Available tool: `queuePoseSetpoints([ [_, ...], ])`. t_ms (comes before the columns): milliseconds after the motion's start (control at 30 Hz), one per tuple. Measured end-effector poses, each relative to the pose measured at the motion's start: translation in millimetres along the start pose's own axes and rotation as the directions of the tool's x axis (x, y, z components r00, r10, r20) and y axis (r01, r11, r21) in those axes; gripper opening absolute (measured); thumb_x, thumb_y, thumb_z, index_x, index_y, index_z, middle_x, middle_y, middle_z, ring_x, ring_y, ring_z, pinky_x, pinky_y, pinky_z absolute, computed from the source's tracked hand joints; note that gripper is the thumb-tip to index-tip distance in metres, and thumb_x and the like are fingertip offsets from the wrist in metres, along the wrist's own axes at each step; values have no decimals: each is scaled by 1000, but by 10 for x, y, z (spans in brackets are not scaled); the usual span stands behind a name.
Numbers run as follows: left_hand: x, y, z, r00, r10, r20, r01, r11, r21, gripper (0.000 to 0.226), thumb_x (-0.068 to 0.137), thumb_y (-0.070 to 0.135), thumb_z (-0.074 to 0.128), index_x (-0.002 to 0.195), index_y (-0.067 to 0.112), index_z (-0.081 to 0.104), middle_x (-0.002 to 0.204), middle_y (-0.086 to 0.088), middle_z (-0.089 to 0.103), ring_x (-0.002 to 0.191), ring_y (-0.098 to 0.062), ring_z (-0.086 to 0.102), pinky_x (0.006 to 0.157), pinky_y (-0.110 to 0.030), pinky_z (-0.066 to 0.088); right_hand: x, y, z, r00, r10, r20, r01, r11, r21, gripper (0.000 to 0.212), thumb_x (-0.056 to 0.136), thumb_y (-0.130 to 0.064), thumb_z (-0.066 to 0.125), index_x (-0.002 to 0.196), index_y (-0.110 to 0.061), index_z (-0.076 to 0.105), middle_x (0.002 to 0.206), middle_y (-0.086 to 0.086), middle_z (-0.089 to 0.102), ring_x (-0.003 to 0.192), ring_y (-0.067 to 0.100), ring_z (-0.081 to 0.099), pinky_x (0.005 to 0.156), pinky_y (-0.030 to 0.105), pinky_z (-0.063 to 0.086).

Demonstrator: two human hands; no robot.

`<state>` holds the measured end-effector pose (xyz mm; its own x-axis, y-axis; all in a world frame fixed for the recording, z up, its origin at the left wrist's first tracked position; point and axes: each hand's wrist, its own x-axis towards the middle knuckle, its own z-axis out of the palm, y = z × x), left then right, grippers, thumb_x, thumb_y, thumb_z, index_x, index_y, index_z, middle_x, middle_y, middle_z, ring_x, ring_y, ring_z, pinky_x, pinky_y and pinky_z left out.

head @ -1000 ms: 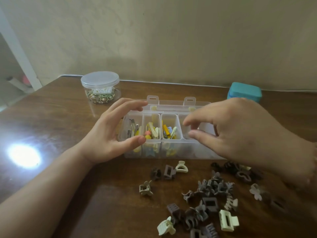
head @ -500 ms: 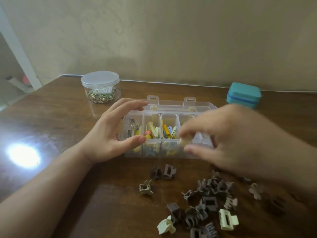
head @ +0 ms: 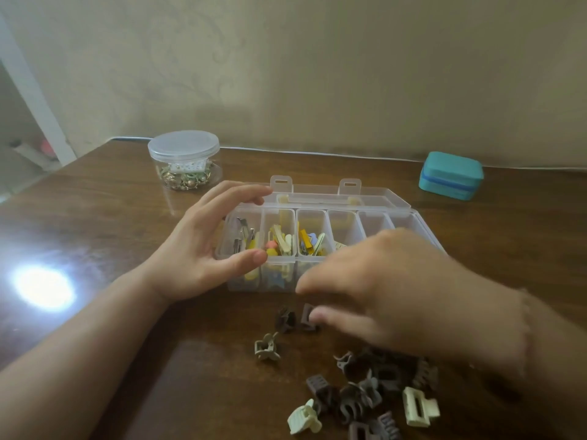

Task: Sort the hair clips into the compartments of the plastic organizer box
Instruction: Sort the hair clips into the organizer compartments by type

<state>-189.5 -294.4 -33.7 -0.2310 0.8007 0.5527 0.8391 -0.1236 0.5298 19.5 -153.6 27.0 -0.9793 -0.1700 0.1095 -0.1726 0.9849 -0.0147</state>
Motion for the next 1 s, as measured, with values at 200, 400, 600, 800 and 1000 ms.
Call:
queuePoseSetpoints([
  [200,-3,-1,-3,1000,8,-7,-8,1000,10,72,79,49,64,138,10,52,126,-4,57,122,-19,53,97,-16,35,37,-42,170,998,-30,62,35,996,-85,29,95,-45,47,122,-36,52,106,-11,63,97,12,60,78,36,53],
  [400,-13,-29,0,1000,-8,0,8,1000,-10,70,80,49,64,139,14,52,127,0,57,125,-21,52,100,-19,37,-38,220,-222,934,218,-283,-175,970,168,26,82,-52,56,103,-39,65,84,-24,67,64,-23,47,54,13,30],
  [600,-11,-39,5,1000,-10,5,10,1000,-20,70,80,48,64,139,14,51,128,-1,57,125,-22,52,102,-24,39,-22,283,-180,918,294,-265,-279,956,94,32,85,-55,52,109,-37,65,96,-19,70,78,-9,58,71,33,54],
  [800,-7,-41,6,1000,8,-2,-8,1000,-15,69,80,47,64,138,11,52,126,-3,57,123,-23,53,102,-26,39,34,-80,34,998,-53,19,52,998,39,34,90,-47,56,123,-38,58,115,-16,66,96,5,64,74,36,55],
  [1000,-10,-45,5,1000,18,-8,-18,1000,0,69,81,46,65,139,11,52,125,-2,57,123,-22,53,100,-22,37,62,-128,148,994,-90,69,94,994,-62,33,95,-45,49,128,-40,50,120,-15,61,104,10,61,78,34,51],
])
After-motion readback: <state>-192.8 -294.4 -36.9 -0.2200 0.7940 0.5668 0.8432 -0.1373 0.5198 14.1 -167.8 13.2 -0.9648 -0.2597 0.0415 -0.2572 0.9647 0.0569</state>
